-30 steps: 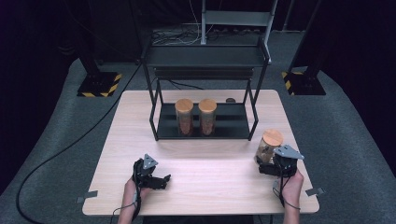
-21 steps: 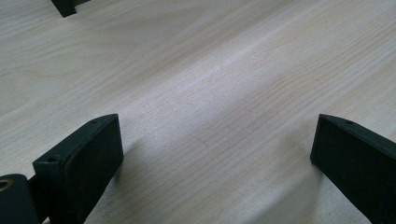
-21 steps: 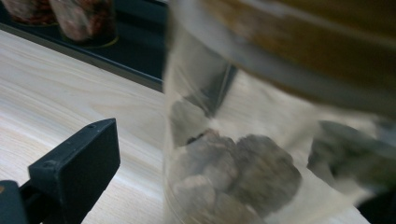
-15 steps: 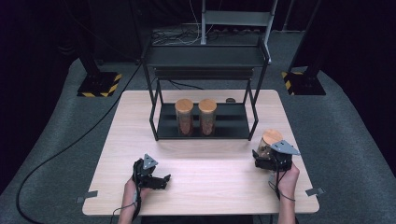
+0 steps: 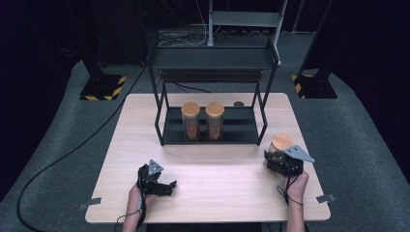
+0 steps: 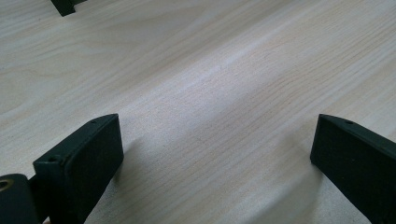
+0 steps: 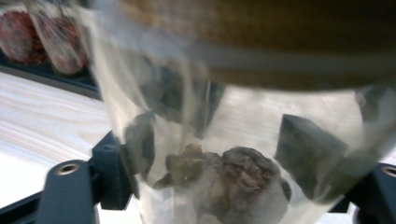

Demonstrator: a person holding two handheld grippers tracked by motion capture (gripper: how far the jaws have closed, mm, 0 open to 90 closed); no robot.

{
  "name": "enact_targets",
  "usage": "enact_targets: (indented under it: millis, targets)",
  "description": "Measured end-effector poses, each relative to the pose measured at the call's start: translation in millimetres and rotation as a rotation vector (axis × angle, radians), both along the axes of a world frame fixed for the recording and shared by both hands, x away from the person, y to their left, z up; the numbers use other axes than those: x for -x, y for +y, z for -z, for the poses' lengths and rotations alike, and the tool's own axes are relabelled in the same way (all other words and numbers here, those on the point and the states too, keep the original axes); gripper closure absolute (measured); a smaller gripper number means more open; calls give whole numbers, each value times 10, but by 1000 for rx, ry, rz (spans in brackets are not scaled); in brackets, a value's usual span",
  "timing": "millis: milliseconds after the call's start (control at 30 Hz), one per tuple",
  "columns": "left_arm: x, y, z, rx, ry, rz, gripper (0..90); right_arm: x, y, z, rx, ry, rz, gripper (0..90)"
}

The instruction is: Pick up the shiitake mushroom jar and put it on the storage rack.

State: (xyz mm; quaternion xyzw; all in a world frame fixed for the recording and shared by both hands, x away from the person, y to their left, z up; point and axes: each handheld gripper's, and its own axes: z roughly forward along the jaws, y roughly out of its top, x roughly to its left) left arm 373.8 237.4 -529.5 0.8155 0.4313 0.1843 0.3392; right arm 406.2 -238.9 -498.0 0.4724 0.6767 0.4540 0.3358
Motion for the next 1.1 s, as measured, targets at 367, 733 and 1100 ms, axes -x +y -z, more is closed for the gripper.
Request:
enact_targets:
  millis: [367, 733, 1100]
  targets:
    - [0, -2, 1, 2, 1, -3, 17, -13, 0, 17, -17, -24, 32, 246]
    - [0, -2, 1, 2, 1, -3, 18, 44, -5, -60, -13, -30, 24, 247]
    - [0, -1, 0, 1, 0, 3, 18, 74, 35, -94, -6, -19, 8, 247]
